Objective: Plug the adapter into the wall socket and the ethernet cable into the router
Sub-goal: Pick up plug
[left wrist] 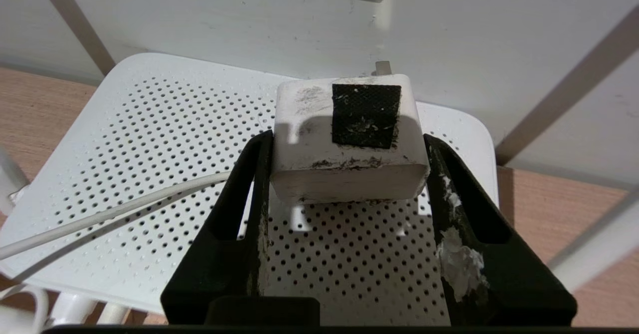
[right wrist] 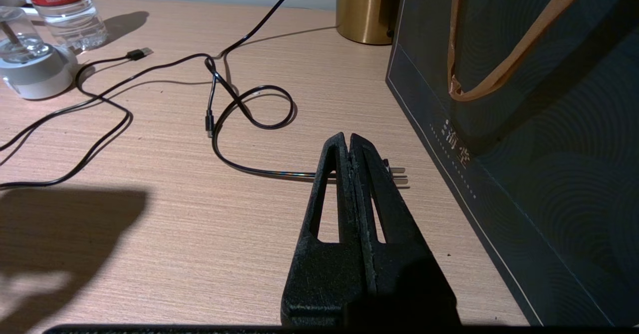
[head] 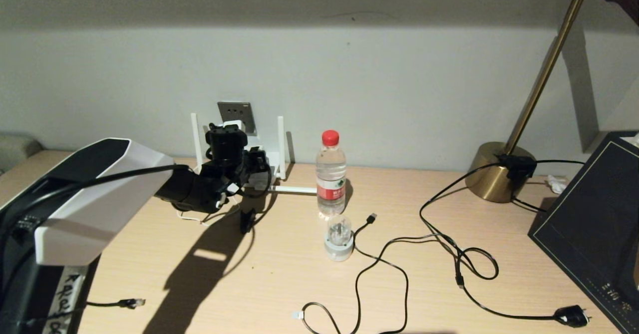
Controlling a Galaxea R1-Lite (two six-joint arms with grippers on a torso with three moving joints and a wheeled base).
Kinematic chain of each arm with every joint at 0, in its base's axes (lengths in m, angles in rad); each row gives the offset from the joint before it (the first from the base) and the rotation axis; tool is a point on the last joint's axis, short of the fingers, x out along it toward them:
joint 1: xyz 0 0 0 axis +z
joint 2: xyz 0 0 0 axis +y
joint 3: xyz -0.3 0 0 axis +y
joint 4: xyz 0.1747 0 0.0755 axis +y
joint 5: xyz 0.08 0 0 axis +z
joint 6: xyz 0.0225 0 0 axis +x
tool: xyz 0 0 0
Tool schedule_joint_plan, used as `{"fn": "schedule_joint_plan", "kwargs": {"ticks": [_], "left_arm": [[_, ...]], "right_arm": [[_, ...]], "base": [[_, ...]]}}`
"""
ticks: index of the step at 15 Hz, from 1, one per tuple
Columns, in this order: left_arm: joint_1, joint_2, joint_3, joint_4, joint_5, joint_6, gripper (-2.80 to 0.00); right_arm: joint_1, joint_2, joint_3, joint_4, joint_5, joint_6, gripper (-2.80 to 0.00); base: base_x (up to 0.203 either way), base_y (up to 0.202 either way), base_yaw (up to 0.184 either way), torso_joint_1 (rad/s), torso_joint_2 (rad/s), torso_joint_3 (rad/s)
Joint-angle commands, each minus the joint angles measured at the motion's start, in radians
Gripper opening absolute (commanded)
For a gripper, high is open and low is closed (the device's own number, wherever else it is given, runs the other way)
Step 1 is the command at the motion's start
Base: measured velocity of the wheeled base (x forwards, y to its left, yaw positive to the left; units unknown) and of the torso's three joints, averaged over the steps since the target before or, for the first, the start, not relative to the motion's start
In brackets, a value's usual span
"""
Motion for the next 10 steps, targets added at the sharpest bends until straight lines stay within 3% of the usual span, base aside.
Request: {"fn": "schedule_joint_plan", "kwargs": {"ticks": [1,5,7,9,10], "left_arm": [[0.0,-0.041,0.038,-0.006,0.001,-0.001,-2.8],[0.0,-0.143,0.139,-0.006,-0.021,-0.003,-2.8],[0.0,-0.227,0.234,-0.005,-0.075,-0.01,-2.8],[0.005,-0.321,0.32,-0.003,-0.171,-0.092,-2.8],[0.012,-0.353,0.338,0.004,-0.213,-0.201,-2.8]], "right_arm": [[0.0,0.0,0.011,-0.001,0.0,0.0,-2.8],[0.0,0.0,0.011,-0.001,0.0,0.0,-2.8],[0.0,0.0,0.011,-0.001,0.0,0.0,-2.8],[0.0,0.0,0.011,-0.001,0.0,0.0,-2.8],[0.0,0.0,0.011,-0.001,0.0,0.0,-2.8]], "base": [[0.0,0.0,0.0,0.0,0.0,0.0],[0.0,0.0,0.0,0.0,0.0,0.0],[0.0,0.0,0.0,0.0,0.0,0.0],[0.0,0.0,0.0,0.0,0.0,0.0],[0.0,0.0,0.0,0.0,0.0,0.0]]}}
